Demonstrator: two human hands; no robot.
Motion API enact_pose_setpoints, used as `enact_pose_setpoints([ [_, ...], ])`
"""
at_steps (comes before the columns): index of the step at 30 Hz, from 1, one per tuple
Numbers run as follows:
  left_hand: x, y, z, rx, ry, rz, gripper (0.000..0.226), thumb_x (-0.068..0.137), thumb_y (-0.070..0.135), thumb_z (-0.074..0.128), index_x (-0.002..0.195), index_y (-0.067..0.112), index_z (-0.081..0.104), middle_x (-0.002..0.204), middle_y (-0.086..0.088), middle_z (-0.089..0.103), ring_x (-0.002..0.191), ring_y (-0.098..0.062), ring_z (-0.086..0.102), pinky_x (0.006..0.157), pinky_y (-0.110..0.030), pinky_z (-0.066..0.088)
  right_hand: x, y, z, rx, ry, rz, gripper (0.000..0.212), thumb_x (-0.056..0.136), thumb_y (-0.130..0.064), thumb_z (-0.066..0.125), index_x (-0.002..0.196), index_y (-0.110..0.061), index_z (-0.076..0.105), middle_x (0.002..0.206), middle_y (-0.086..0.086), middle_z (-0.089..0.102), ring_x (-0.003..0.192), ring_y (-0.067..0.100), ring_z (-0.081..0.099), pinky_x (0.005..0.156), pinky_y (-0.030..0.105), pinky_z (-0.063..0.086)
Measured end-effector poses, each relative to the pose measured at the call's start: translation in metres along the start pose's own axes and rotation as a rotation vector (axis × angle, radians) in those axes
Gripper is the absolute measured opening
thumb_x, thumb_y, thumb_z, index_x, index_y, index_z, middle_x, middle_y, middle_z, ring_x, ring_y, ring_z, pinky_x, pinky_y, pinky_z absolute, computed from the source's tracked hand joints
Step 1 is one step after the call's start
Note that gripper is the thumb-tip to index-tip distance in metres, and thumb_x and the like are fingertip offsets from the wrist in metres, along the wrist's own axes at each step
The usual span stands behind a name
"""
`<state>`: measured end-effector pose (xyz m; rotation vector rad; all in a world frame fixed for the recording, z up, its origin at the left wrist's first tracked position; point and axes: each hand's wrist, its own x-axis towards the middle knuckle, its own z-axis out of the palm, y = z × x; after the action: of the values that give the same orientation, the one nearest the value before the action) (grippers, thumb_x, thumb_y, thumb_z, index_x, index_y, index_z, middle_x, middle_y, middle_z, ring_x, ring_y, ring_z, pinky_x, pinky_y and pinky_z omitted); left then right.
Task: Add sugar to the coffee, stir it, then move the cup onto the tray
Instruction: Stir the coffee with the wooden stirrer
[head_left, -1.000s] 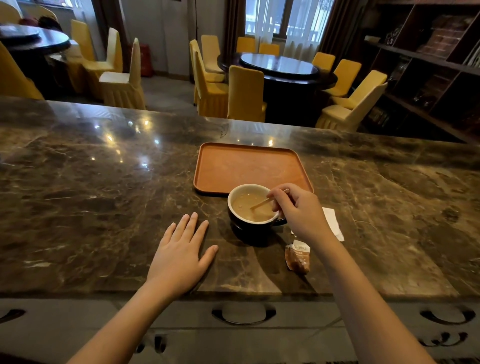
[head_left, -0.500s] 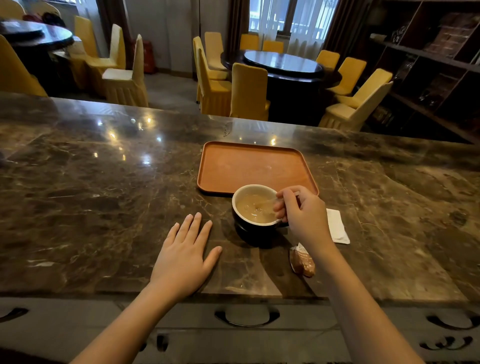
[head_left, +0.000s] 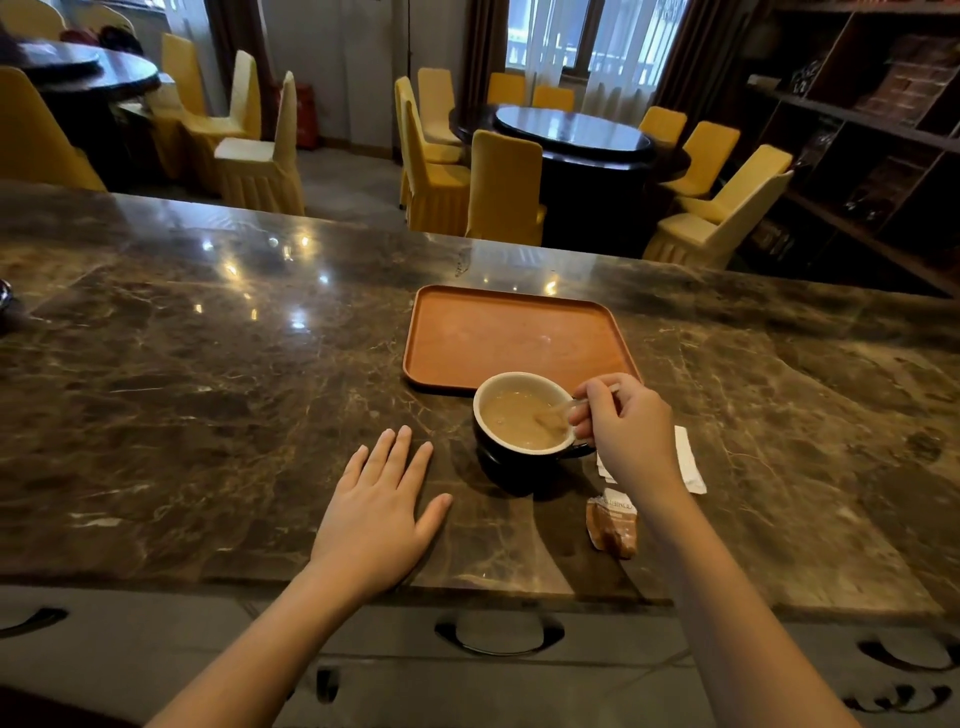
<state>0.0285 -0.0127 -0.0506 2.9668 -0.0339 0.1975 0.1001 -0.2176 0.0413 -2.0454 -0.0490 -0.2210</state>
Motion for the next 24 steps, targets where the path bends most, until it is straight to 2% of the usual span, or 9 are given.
enact_pose_setpoints([
  [3,0.001,-0.001,0.001,-0.005,-0.001,0.003,0.071,0.072,0.065,-0.013,0.133,0.028,-0.010,0.147,0.001,-0.011,0.132,-0.012,-0.015,0.107,-0.033,-0.010,-0.004,-0.004,0.007,0.004,-0.041,-0.014,0.023,0.095,-0.019,0.043,0.090,-0.011,0.064,0.068,0.002,0.065,0.062,0.012,0.061,0.060,0.023,0.052],
  [7,0.000,-0.001,0.002,-0.004,0.007,0.003,0.070,0.073,0.064,-0.010,0.133,0.028,-0.009,0.146,0.001,-0.011,0.132,-0.012,-0.015,0.106,-0.033,-0.011,-0.010,-0.007,0.004,0.016,-0.116,-0.016,0.023,0.095,-0.020,0.043,0.088,-0.013,0.064,0.068,0.000,0.066,0.058,0.009,0.060,0.054,0.014,0.049],
  [10,0.001,-0.001,0.002,-0.003,0.008,0.002,0.071,0.073,0.064,-0.011,0.133,0.028,-0.010,0.145,0.002,-0.013,0.131,-0.012,-0.016,0.106,-0.032,-0.012,-0.010,-0.007,-0.007,0.002,-0.158,0.003,0.023,0.095,-0.018,0.044,0.086,-0.011,0.064,0.066,0.003,0.066,0.055,0.010,0.059,0.050,0.016,0.046],
  [13,0.001,-0.002,0.003,-0.005,0.014,0.003,0.070,0.075,0.064,-0.009,0.134,0.027,-0.008,0.146,0.001,-0.011,0.131,-0.011,-0.015,0.105,-0.032,-0.011,-0.004,-0.006,-0.016,-0.084,-0.098,-0.037,0.024,0.093,-0.015,0.045,0.080,-0.009,0.064,0.062,0.005,0.066,0.050,0.010,0.057,0.049,0.017,0.043],
  [16,0.000,-0.002,0.004,-0.006,0.025,0.000,0.071,0.074,0.065,-0.010,0.135,0.027,-0.007,0.146,0.002,-0.011,0.131,-0.011,-0.015,0.105,-0.032,-0.011,0.002,-0.005,-0.017,-0.172,-0.020,-0.087,0.024,0.093,-0.014,0.044,0.079,-0.010,0.063,0.064,0.006,0.066,0.054,0.013,0.060,0.051,0.018,0.046],
  [20,0.000,-0.001,0.003,-0.001,0.018,-0.005,0.070,0.074,0.064,-0.010,0.134,0.027,-0.009,0.146,0.002,-0.012,0.133,-0.011,-0.015,0.106,-0.032,-0.011,0.006,-0.004,-0.006,-0.123,0.024,-0.102,0.023,0.094,-0.013,0.043,0.080,-0.011,0.062,0.067,0.008,0.066,0.062,0.017,0.063,0.057,0.022,0.050],
  [24,0.000,-0.001,0.004,-0.002,0.018,-0.006,0.076,0.072,0.066,-0.014,0.137,0.027,-0.006,0.147,0.001,-0.011,0.133,-0.011,-0.014,0.106,-0.032,-0.011,0.003,-0.003,0.005,-0.058,-0.032,-0.093,0.022,0.095,-0.016,0.044,0.086,-0.010,0.063,0.067,0.003,0.066,0.061,0.013,0.062,0.059,0.022,0.051],
])
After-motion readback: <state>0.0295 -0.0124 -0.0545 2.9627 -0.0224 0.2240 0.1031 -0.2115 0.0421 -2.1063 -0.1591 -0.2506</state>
